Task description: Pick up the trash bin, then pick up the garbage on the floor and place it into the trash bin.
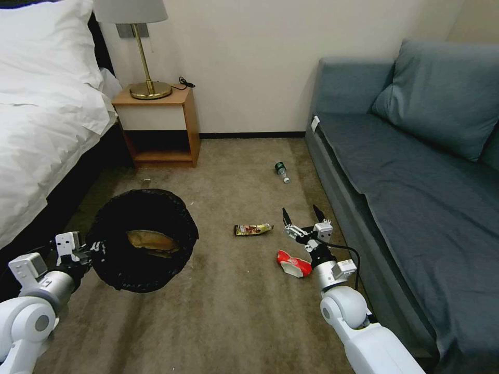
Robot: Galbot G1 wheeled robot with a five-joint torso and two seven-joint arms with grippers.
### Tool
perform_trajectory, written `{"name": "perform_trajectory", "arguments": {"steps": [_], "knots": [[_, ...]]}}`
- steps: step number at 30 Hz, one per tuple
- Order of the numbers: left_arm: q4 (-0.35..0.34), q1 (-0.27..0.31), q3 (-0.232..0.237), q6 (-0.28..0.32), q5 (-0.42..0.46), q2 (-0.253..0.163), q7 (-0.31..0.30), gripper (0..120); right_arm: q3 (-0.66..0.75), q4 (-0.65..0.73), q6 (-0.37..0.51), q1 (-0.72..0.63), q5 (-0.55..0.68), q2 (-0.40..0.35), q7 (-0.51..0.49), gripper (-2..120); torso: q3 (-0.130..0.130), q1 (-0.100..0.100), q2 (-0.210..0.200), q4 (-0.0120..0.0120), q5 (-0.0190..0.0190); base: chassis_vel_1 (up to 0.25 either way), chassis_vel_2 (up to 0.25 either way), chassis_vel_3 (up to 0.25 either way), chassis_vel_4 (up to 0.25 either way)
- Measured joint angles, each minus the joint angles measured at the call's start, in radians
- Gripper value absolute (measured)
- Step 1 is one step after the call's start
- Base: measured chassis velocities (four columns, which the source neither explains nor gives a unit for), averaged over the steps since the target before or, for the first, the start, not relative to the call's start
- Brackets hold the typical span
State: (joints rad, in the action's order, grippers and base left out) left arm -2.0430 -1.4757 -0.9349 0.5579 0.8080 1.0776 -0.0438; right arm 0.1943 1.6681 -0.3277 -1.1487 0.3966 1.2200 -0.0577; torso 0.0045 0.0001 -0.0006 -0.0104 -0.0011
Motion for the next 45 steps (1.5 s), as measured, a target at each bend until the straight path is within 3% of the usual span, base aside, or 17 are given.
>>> {"name": "perform_trajectory", "arguments": {"steps": [27,37,40,42,43,44,45], "knots": [[0.004,0.004,0.004,-0.007,0.000,-0.002,-0.005,0,-0.020,-0.052,-0.086,0.010,-0.040,-0.001,0.016,100,0.000,0.000,0.000,-0.0003,0.0001,-0.096,0.096,0.094,-0.090],[-0.001,0.005,0.001,-0.007,0.010,-0.004,-0.009,0,-0.095,-0.129,-0.036,0.155,-0.086,-0.142,0.026,100,0.000,0.000,0.000,-0.0002,0.0004,0.000,0.000,0.000,0.000],[-0.002,0.005,0.000,-0.007,0.010,-0.005,-0.011,0,-0.134,-0.174,-0.017,0.216,-0.077,-0.180,0.063,100,0.000,0.000,0.000,-0.0001,0.0005,0.000,0.000,0.000,0.000],[0.004,0.023,0.016,-0.008,0.011,-0.009,-0.013,0,-0.203,-0.285,0.024,0.333,-0.041,-0.259,0.280,100,0.000,0.000,0.000,0.0009,0.0009,0.000,0.000,0.000,0.000],[0.004,0.023,0.016,-0.008,0.011,-0.009,-0.013,0,-0.203,-0.285,0.024,0.333,-0.041,-0.259,0.280,100,0.000,0.000,0.000,0.0009,0.0009,0.000,0.000,0.000,0.000],[0.015,0.040,0.033,-0.008,0.011,-0.015,-0.013,0,-0.218,-0.320,0.039,0.359,-0.043,-0.295,0.347,100,0.000,0.000,0.000,0.0007,0.0003,0.000,0.000,0.000,0.000],[0.023,0.048,0.041,-0.008,0.010,-0.017,-0.013,0,-0.237,-0.351,0.051,0.377,-0.045,-0.323,0.405,100,0.000,0.000,0.000,-0.0010,-0.0004,0.000,0.000,0.000,0.000]]}}
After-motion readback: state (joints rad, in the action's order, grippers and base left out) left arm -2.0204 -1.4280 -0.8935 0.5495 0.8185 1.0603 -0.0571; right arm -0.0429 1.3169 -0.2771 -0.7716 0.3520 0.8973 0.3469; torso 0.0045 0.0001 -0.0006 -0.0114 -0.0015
